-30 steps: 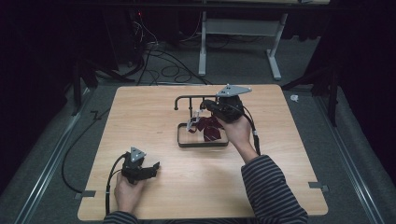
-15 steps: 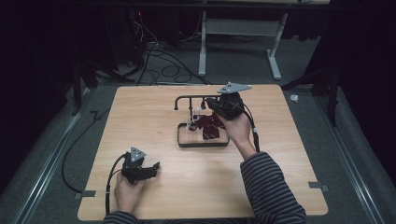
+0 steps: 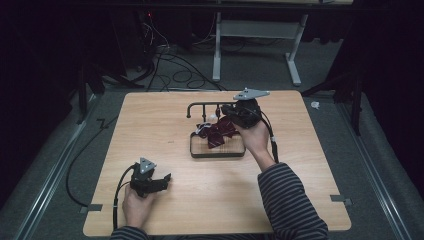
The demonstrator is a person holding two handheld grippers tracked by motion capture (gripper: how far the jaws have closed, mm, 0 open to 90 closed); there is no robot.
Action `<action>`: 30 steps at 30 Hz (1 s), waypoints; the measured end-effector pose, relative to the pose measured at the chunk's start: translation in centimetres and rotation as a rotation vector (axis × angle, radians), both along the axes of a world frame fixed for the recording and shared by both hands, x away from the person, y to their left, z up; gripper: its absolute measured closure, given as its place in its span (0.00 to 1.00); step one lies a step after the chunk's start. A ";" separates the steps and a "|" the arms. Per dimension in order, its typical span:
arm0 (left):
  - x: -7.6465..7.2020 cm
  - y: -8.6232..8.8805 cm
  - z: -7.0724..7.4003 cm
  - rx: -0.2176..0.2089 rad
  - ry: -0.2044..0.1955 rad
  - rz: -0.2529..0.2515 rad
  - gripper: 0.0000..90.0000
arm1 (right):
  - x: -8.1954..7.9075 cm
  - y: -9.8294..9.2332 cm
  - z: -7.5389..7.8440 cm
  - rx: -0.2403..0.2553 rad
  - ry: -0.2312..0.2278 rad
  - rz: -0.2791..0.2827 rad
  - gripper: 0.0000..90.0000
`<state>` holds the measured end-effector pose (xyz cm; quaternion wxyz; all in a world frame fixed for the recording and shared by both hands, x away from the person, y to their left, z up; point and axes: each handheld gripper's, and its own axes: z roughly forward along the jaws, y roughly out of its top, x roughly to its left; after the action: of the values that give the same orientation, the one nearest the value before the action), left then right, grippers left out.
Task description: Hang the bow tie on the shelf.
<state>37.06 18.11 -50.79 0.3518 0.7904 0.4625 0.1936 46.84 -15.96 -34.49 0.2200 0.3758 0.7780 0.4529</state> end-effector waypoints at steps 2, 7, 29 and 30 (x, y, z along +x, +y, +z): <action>0.0 0.0 0.0 -0.001 -0.001 0.000 0.24 | -0.2 -0.1 0.2 0.002 -0.008 0.006 0.95; 0.0 0.0 0.0 -0.001 -0.001 -0.001 0.24 | -0.7 -0.6 0.6 0.010 -0.007 0.017 0.91; 0.0 0.0 0.0 -0.002 -0.001 -0.001 0.24 | -3.0 -3.9 0.8 0.041 -0.008 0.017 0.87; 0.0 0.0 0.0 -0.002 -0.001 -0.001 0.24 | -3.1 -4.0 0.8 0.044 -0.006 0.013 0.87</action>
<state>37.06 18.12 -50.80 0.3530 0.7902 0.4623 0.1932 43.72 -20.00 -33.73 0.2113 0.3740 0.7696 0.4723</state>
